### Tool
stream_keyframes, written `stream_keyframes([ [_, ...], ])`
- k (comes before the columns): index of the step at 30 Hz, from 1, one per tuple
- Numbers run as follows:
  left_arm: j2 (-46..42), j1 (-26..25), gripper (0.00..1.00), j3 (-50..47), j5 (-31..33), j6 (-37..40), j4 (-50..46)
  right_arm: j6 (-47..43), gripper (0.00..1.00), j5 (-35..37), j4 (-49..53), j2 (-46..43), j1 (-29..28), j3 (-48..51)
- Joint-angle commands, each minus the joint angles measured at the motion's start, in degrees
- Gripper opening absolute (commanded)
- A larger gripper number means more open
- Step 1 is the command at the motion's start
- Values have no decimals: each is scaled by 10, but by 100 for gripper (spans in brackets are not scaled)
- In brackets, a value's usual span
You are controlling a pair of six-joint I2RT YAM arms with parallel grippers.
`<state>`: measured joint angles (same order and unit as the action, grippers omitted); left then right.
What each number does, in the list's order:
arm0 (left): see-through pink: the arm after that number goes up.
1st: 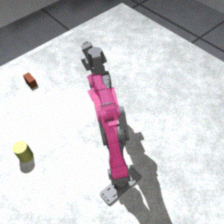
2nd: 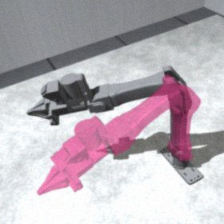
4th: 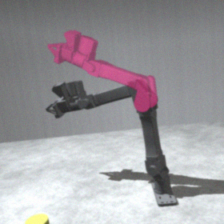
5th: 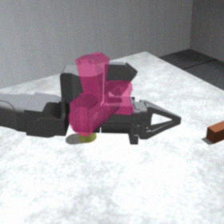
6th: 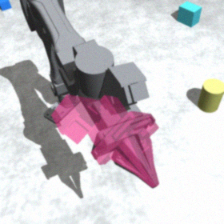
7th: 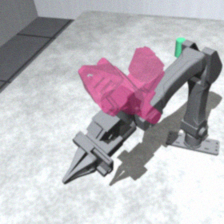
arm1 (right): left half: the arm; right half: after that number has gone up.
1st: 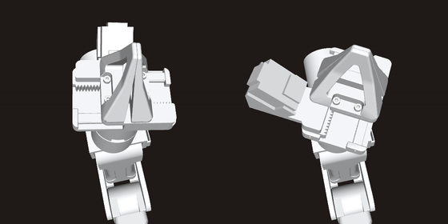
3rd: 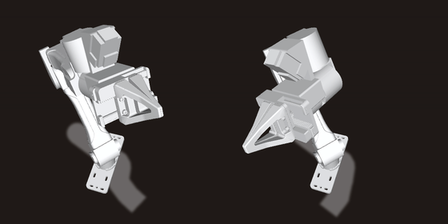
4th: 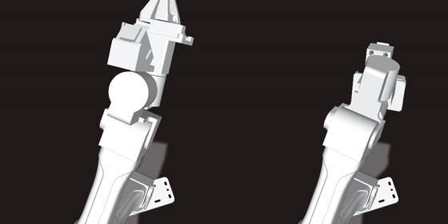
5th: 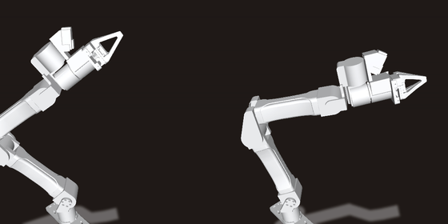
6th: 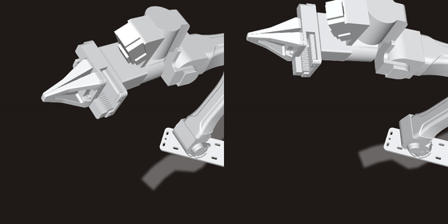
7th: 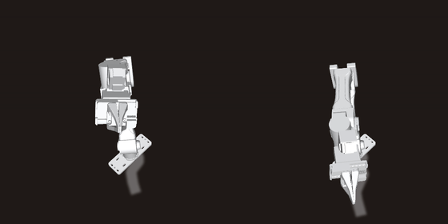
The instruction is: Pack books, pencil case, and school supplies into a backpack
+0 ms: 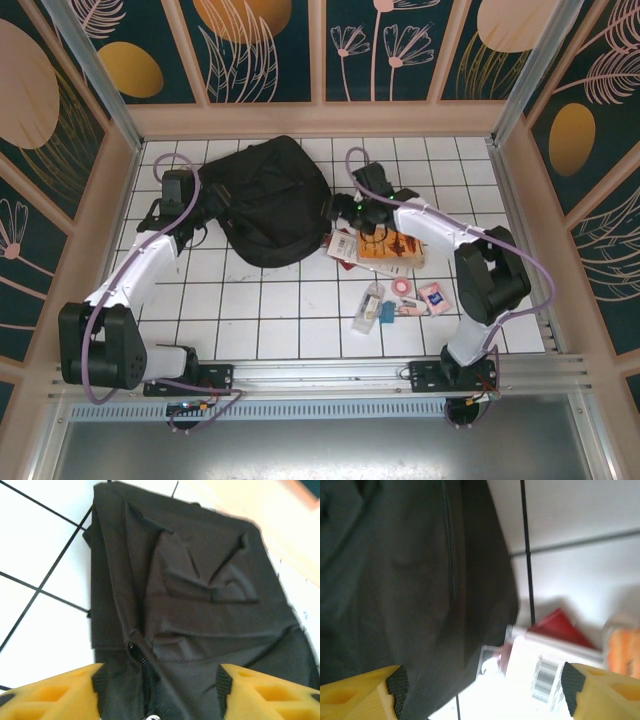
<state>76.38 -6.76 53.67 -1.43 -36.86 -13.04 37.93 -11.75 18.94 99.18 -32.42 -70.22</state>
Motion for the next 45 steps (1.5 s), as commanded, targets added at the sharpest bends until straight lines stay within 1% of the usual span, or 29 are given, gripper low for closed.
stream_keyframes([
  [1,14,-41,56,54,17,95,-81,3,80,48,4,-6,-29,-10],
  [3,21,-71,53,80,48,140,-115,-9,78,61,15,-1,-37,-10],
  [5,17,-88,50,96,72,173,-140,-16,77,66,13,-4,-38,2],
  [6,12,-95,46,102,74,193,-151,-22,78,69,13,-6,-38,7],
  [8,5,-106,44,111,89,214,-171,-34,77,74,17,-13,-36,15],
  [10,4,-116,46,115,105,233,-191,-46,78,62,14,-21,-29,23],
  [12,14,-128,50,117,105,247,-207,-60,80,46,11,-30,-23,30],
  [16,44,-161,52,124,133,274,-230,-85,82,40,12,-38,-15,36],
  [17,47,-163,50,126,133,281,-234,-90,82,32,10,-38,-11,38],
  [20,46,-163,41,120,145,304,-230,-102,83,15,8,-40,-5,44],
  [22,49,-163,39,113,136,318,-225,-106,84,14,7,-44,-3,49],
  [24,61,-163,39,112,136,320,-228,-107,84,14,2,-53,0,55],
  [30,91,-163,44,110,136,320,-225,-109,84,11,-4,-74,2,66],
  [34,96,-163,45,103,123,317,-224,-108,85,10,-7,-78,3,73],
  [38,102,-163,45,89,121,319,-214,-105,85,9,-11,-81,3,80],
  [41,114,-163,43,85,113,316,-215,-102,85,5,-14,-83,4,87],
  [45,119,-163,44,80,131,313,-213,-102,85,-1,-18,-86,4,91],
])
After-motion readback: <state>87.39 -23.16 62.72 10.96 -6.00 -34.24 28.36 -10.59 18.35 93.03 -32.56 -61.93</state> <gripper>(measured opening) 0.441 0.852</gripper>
